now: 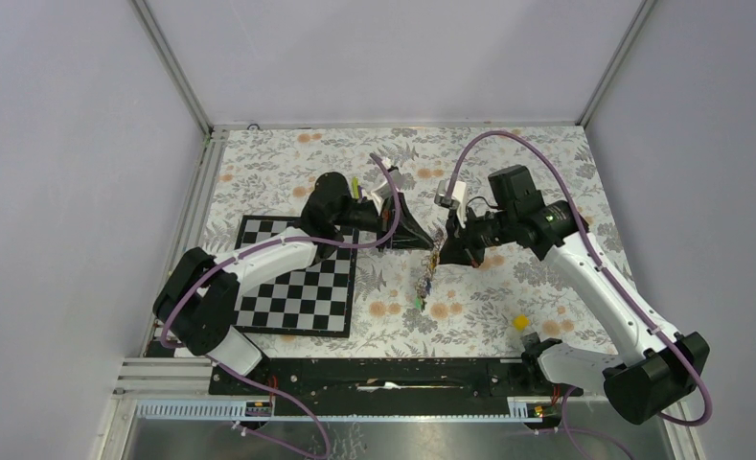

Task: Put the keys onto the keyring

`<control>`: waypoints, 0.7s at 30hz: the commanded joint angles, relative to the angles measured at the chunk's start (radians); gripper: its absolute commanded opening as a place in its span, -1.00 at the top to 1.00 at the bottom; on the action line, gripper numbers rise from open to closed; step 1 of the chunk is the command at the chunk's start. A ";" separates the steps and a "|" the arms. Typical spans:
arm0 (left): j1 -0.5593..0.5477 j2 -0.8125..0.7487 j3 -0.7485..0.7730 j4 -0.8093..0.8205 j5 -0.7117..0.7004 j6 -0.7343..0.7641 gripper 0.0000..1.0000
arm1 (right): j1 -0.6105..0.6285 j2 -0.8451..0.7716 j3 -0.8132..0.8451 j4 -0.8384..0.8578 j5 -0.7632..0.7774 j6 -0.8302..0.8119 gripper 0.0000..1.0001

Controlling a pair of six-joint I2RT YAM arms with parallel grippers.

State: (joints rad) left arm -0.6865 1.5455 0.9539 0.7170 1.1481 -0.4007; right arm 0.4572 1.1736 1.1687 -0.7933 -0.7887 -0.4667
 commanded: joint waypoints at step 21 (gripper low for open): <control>0.024 -0.035 -0.003 0.071 -0.024 0.020 1.00 | -0.046 -0.090 0.019 0.025 -0.093 0.011 -0.07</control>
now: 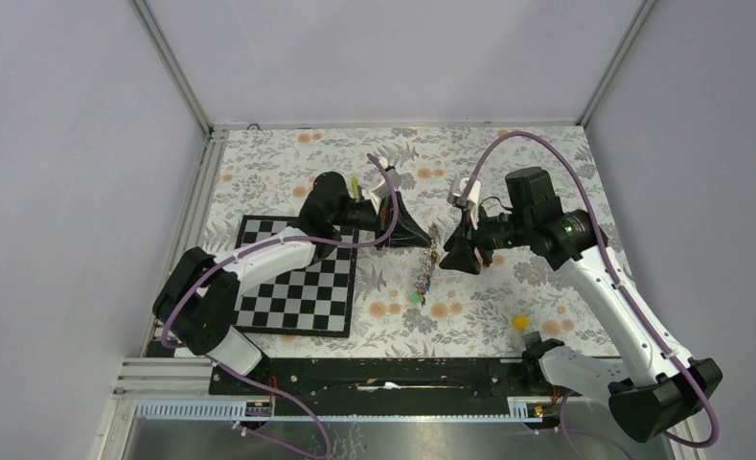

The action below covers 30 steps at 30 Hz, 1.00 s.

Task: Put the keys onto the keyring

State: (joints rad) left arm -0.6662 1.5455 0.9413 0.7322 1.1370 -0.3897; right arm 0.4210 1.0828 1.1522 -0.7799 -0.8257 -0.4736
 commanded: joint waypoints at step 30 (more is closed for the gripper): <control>0.004 -0.020 -0.004 0.149 -0.049 -0.065 1.00 | -0.009 0.070 -0.038 0.115 -0.087 0.096 0.72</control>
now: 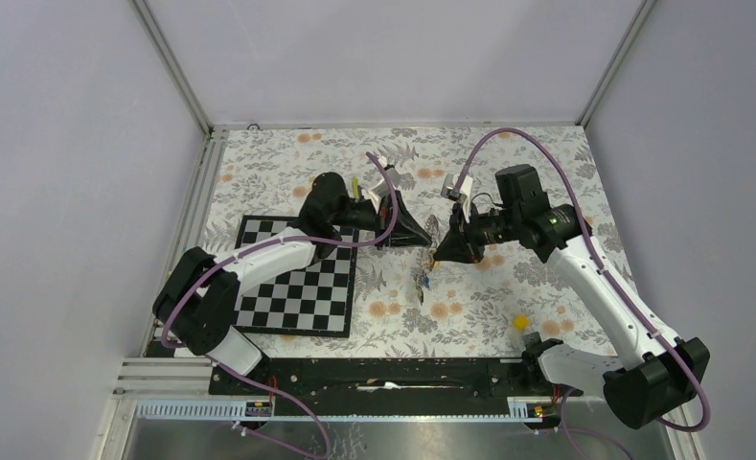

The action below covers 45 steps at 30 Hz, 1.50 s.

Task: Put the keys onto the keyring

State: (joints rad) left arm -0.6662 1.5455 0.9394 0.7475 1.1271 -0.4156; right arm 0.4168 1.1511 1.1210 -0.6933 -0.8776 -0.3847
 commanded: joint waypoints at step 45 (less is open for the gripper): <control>0.010 0.026 -0.070 0.417 -0.024 -0.236 1.00 | -0.021 -0.087 0.055 0.005 0.027 -0.066 0.22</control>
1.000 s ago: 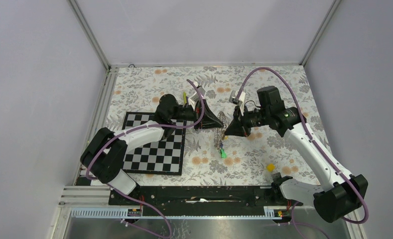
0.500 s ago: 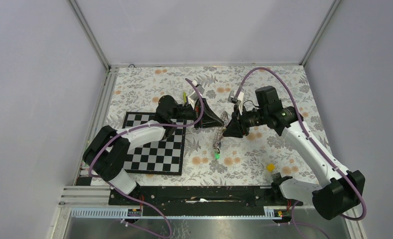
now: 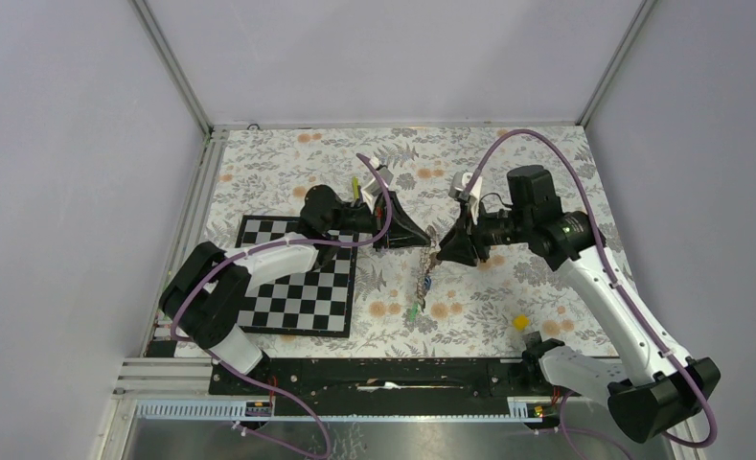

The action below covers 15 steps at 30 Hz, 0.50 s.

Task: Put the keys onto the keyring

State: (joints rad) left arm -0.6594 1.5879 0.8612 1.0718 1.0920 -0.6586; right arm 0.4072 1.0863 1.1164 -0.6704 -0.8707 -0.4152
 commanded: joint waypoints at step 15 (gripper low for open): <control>0.003 0.000 0.012 0.137 0.039 -0.032 1.00 | -0.013 0.046 0.059 0.052 -0.057 0.014 0.30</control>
State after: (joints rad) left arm -0.6594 1.5887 0.8612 1.1164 1.1225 -0.6815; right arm 0.4000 1.1267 1.1641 -0.6590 -0.8654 -0.4210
